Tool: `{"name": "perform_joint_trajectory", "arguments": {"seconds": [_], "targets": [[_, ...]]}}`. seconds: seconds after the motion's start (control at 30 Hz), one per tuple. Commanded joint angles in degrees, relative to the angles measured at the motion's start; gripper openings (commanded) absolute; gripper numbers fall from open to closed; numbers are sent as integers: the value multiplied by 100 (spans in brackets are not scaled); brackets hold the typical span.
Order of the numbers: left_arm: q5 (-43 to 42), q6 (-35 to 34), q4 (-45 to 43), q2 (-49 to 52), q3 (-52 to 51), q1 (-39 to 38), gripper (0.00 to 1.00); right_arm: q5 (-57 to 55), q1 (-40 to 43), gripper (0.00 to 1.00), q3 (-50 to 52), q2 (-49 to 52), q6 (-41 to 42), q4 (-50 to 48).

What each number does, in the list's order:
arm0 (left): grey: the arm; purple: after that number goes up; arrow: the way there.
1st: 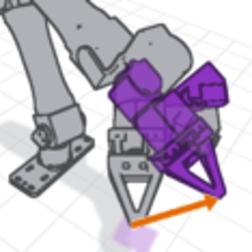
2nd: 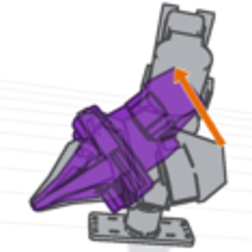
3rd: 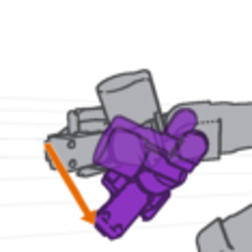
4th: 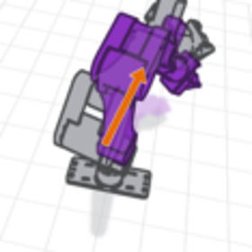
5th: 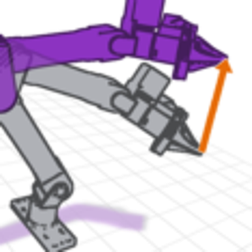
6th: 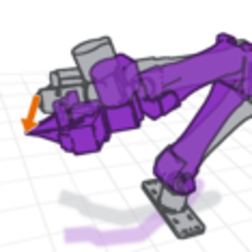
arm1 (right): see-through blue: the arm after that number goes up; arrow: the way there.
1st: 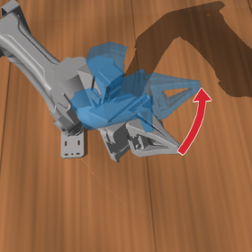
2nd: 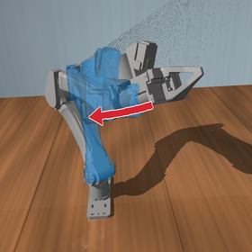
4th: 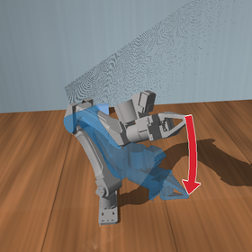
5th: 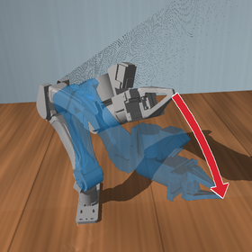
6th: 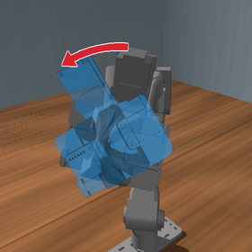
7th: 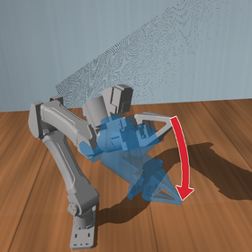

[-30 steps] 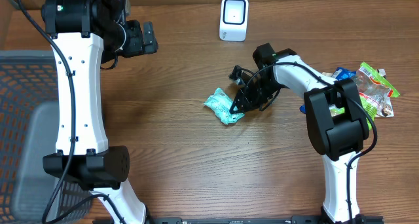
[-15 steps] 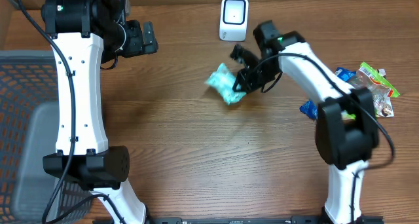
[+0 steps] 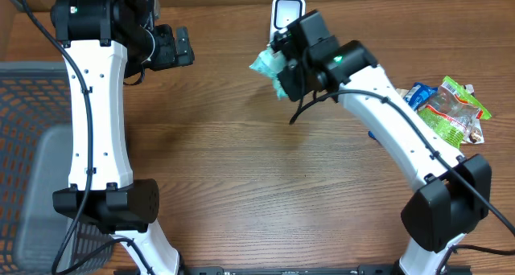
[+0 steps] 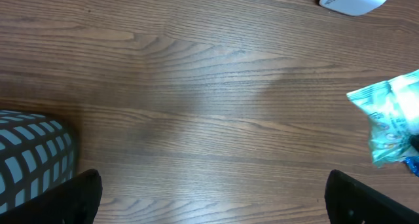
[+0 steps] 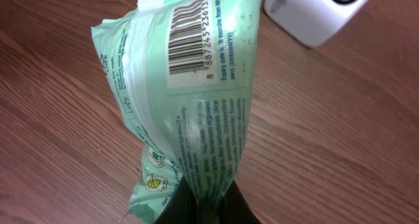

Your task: Scan the item barcode

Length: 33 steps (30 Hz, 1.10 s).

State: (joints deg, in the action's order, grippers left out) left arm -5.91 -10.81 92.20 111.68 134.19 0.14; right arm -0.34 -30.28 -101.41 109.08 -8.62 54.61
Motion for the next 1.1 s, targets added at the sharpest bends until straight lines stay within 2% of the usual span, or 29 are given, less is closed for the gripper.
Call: {"name": "perform_joint_trajectory", "arguments": {"seconds": [0.0,0.2,0.57,0.9,1.07], "targets": [[17,-81,11,20,94,22,100,-413,-57,4,-55,-107,188,-98],[17,-81,11,20,94,22,100,-498,-57,4,-57,-299,247,-256],[17,-81,11,20,94,22,100,-151,46,4,-57,-1493,210,-264],[17,-81,11,20,94,22,100,-190,149,4,588,-1235,120,-511],[17,-81,11,20,94,22,100,-1360,149,4,946,-881,831,-800]]}}
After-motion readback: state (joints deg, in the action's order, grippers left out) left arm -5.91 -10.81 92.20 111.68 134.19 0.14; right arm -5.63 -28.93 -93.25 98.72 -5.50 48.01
